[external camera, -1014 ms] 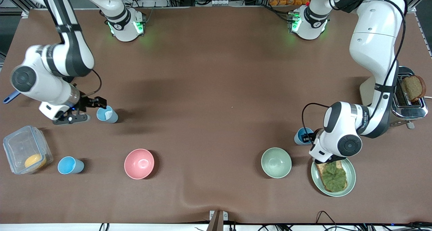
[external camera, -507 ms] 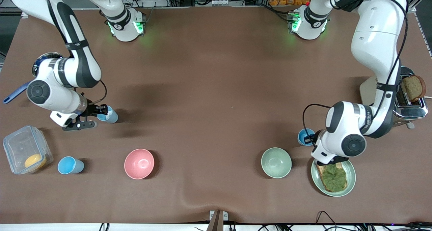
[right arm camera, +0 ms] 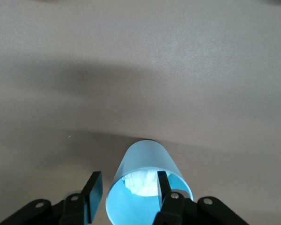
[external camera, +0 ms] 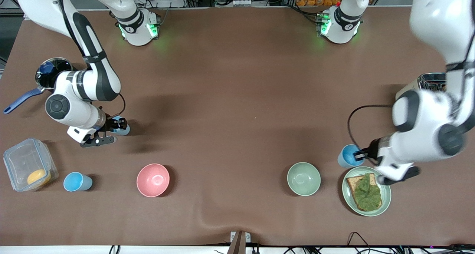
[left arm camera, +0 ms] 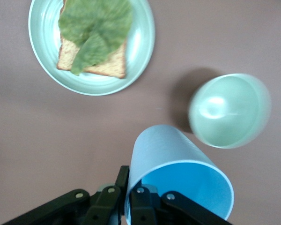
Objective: Stack blue cups with both arms
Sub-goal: 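Carry both blue cups toward each other at the table middle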
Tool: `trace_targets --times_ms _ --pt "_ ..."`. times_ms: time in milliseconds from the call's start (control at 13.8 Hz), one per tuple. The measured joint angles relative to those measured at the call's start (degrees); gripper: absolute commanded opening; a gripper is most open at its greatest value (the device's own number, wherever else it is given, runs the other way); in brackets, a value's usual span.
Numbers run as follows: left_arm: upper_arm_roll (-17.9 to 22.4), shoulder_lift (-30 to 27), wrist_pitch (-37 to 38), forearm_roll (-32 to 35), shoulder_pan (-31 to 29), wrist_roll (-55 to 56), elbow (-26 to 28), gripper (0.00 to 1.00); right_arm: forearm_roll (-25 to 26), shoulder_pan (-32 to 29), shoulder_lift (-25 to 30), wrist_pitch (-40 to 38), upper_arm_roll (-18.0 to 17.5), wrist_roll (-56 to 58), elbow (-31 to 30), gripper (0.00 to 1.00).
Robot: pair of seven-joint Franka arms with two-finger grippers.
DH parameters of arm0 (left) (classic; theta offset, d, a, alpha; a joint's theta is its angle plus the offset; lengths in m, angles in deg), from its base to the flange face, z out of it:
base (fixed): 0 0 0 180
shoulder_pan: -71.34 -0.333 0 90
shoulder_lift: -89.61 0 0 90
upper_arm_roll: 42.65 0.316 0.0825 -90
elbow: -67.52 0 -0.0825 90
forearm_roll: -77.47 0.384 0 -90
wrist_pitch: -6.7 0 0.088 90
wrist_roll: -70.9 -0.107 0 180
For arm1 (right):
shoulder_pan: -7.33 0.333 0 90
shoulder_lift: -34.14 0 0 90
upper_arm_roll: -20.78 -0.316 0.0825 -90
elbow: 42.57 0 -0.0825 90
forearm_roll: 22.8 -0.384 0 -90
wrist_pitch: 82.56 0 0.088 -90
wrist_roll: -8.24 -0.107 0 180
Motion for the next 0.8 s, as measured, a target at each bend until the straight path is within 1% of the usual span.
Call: trace_targets --times_ms 72,145,290,435,580,652,797 --pt "0.0 -2.4 0.3 -3.6 -0.6 0.1 0.0 0.0 0.0 0.0 -0.5 0.2 0.0 0.0 0.0 0.24" --pt "0.0 -4.6 0.6 -7.1 -1.0 0.2 0.1 0.0 0.0 0.0 -0.9 0.5 0.0 0.0 0.0 0.0" --pt "-0.2 -7.4 0.9 -13.7 -1.1 0.5 0.3 0.0 0.0 0.3 -1.4 0.7 0.0 0.1 0.0 0.0" --pt "-2.9 -7.8 0.9 -18.0 -0.9 1.2 0.7 0.0 0.0 0.9 -1.3 0.7 -0.4 0.1 0.2 0.0" --pt "-6.4 -7.6 0.9 -18.2 0.6 4.7 1.4 0.0 0.0 1.5 -1.3 0.3 -2.1 0.0 1.2 0.0" --pt "-7.1 -7.3 0.7 -18.0 2.4 6.2 1.7 0.0 0.0 1.9 -1.3 -1.4 -3.5 -1.4 2.3 0.0" --pt "-7.3 -6.6 0.5 -16.5 6.5 9.4 2.0 0.0 -0.1 2.8 -1.2 -7.6 -7.5 -7.8 5.9 0.0"
